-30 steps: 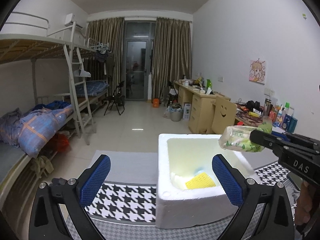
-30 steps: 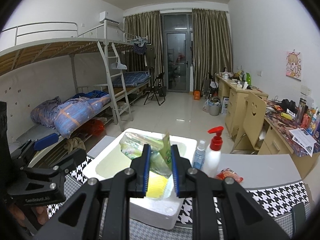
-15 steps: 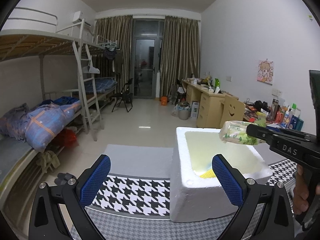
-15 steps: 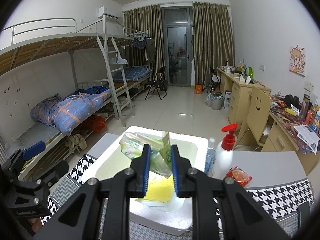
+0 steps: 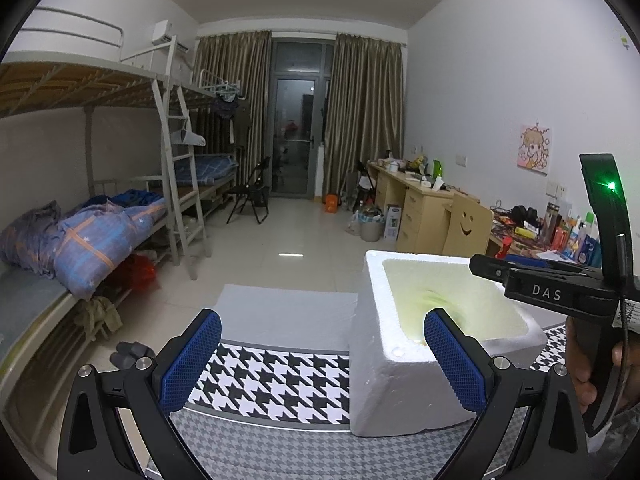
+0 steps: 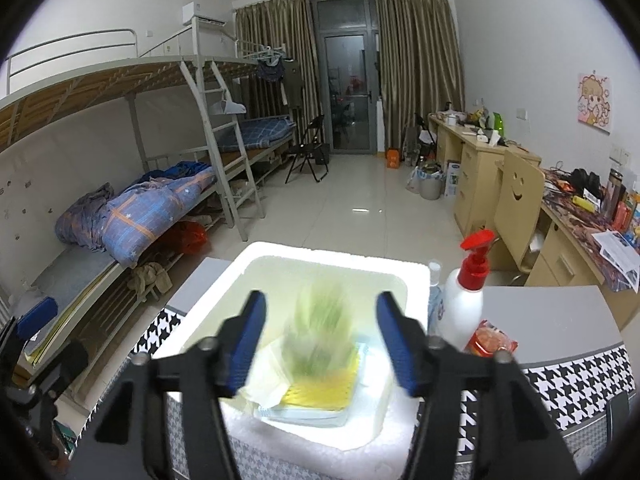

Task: Organize soft objects
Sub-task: 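Lower the wrapped packet into the box and open the right gripper, then move both tools back from the foam box, then move both tools toward the grey sock and the white foam roll, then close the left gripper on the white foam roll and lift it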

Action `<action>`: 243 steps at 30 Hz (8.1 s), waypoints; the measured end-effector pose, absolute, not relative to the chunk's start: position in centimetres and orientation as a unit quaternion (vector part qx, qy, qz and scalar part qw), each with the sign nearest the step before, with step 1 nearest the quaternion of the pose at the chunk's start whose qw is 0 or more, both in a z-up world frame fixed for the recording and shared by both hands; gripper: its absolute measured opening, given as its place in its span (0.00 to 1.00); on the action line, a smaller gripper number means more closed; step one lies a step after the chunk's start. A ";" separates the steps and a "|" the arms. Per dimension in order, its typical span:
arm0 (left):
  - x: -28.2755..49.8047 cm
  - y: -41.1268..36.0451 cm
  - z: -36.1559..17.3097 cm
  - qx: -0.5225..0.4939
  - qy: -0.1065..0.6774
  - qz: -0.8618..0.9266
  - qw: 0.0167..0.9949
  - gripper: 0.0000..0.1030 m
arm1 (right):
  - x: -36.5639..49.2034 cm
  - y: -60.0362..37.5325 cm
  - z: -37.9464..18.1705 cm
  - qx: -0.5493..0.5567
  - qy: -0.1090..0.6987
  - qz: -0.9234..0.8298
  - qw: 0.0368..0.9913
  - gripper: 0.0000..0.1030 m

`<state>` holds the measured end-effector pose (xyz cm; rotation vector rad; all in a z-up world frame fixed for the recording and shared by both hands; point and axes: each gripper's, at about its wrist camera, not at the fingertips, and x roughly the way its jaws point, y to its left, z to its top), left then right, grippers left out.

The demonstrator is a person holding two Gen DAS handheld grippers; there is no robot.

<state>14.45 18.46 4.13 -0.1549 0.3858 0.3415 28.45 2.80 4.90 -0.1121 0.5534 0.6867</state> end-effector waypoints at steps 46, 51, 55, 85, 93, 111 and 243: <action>9.8 11.3 5.1 -0.064 0.166 0.120 0.977 0.99 | 19.5 -6.9 6.8 -0.018 0.204 0.333 0.921 0.89; 9.4 10.4 5.1 -0.061 0.163 0.115 0.978 0.99 | 18.8 -8.0 6.7 -0.015 0.201 0.330 0.922 0.89; 9.0 10.0 4.9 -0.059 0.161 0.121 0.978 0.99 | 18.2 -8.8 6.5 -0.013 0.197 0.328 0.924 0.89; 7.4 6.0 3.5 -0.056 0.151 0.086 0.983 0.99 | 14.3 -13.3 4.2 -0.023 0.169 0.314 0.934 0.89; 7.8 4.2 2.8 -0.059 0.150 0.068 0.985 0.99 | 14.0 -15.0 3.5 -0.021 0.170 0.300 0.938 0.89; 8.2 -1.2 2.0 -0.039 0.162 0.007 0.986 0.99 | 13.1 -19.9 2.4 -0.012 0.172 0.248 0.953 0.89; 21.9 -18.6 -10.9 0.076 0.406 -0.210 0.886 0.16 | 26.0 -30.9 -7.8 0.016 0.345 0.165 0.924 0.89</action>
